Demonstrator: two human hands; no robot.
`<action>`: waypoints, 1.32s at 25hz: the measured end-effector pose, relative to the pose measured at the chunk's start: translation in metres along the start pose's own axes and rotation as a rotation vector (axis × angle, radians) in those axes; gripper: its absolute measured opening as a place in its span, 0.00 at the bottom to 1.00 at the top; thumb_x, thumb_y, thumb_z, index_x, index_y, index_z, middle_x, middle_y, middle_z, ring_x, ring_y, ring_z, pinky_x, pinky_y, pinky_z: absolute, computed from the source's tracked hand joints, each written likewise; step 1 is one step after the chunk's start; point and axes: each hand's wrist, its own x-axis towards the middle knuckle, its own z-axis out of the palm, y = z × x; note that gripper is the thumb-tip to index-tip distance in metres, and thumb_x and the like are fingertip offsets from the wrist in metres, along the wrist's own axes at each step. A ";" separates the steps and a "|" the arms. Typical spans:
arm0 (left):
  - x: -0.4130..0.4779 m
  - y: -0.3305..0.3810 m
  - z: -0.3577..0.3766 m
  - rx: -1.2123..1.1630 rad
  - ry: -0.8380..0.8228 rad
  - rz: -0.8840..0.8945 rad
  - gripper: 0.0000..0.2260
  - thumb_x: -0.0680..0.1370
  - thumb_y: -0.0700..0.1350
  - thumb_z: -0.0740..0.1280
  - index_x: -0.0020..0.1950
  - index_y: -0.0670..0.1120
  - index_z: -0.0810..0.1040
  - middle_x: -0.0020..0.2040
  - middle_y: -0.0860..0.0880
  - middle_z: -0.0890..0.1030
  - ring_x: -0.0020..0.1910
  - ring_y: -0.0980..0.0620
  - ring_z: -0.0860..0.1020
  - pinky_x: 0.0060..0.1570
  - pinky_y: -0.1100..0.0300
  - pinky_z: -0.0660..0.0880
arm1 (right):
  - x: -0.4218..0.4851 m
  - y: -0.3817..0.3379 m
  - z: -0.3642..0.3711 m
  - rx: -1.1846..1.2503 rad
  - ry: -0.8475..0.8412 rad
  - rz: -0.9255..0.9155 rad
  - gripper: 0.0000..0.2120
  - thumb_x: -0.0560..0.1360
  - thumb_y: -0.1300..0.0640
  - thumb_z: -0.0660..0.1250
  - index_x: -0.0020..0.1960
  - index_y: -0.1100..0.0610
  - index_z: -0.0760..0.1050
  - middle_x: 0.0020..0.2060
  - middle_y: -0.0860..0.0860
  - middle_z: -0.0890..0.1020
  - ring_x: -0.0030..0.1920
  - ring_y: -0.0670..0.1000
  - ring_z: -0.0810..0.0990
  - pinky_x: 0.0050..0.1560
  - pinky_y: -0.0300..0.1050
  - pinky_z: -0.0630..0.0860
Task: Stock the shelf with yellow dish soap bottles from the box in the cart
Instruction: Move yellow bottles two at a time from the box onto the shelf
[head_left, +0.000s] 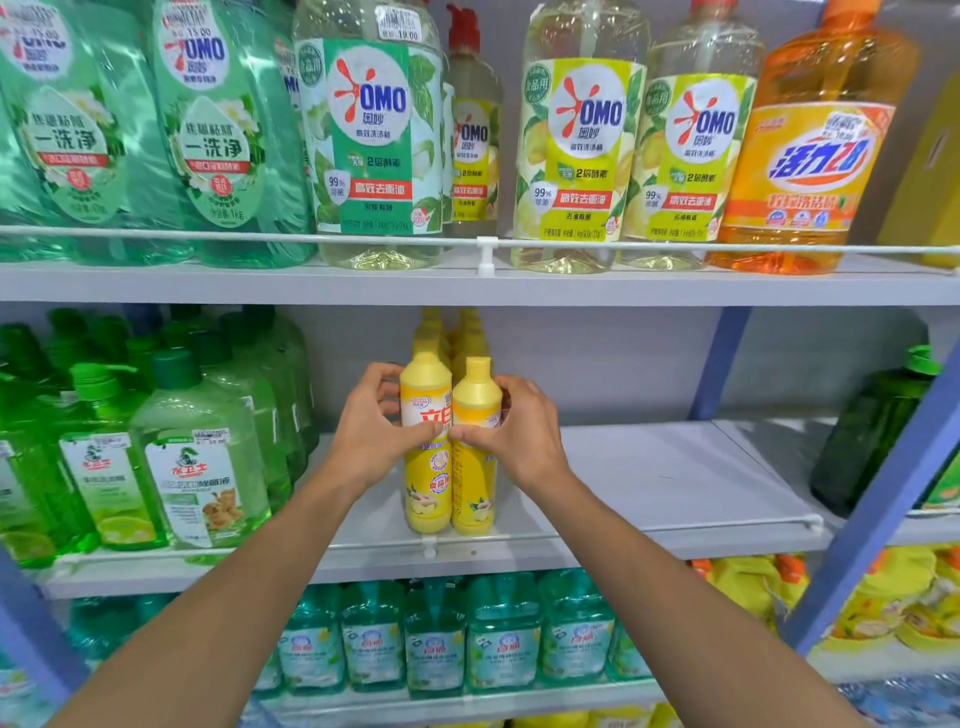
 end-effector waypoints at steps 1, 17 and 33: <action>-0.001 -0.004 0.000 0.007 -0.013 -0.005 0.33 0.62 0.42 0.83 0.62 0.47 0.72 0.55 0.47 0.82 0.52 0.47 0.83 0.48 0.48 0.83 | -0.001 0.001 0.001 0.001 0.009 -0.005 0.35 0.60 0.43 0.84 0.62 0.52 0.77 0.55 0.51 0.80 0.54 0.51 0.80 0.56 0.52 0.80; -0.049 -0.044 0.026 0.009 0.094 -0.069 0.25 0.69 0.43 0.80 0.63 0.49 0.76 0.55 0.58 0.81 0.53 0.62 0.79 0.48 0.65 0.78 | -0.035 0.033 0.024 0.172 0.020 0.125 0.32 0.68 0.49 0.81 0.67 0.51 0.73 0.58 0.44 0.80 0.56 0.44 0.79 0.58 0.44 0.80; -0.047 -0.076 0.033 0.058 0.040 -0.125 0.26 0.72 0.42 0.78 0.67 0.54 0.74 0.57 0.56 0.82 0.56 0.59 0.79 0.56 0.56 0.80 | -0.041 0.054 0.047 0.045 0.041 0.170 0.33 0.65 0.40 0.80 0.64 0.50 0.74 0.57 0.45 0.81 0.54 0.44 0.81 0.55 0.45 0.82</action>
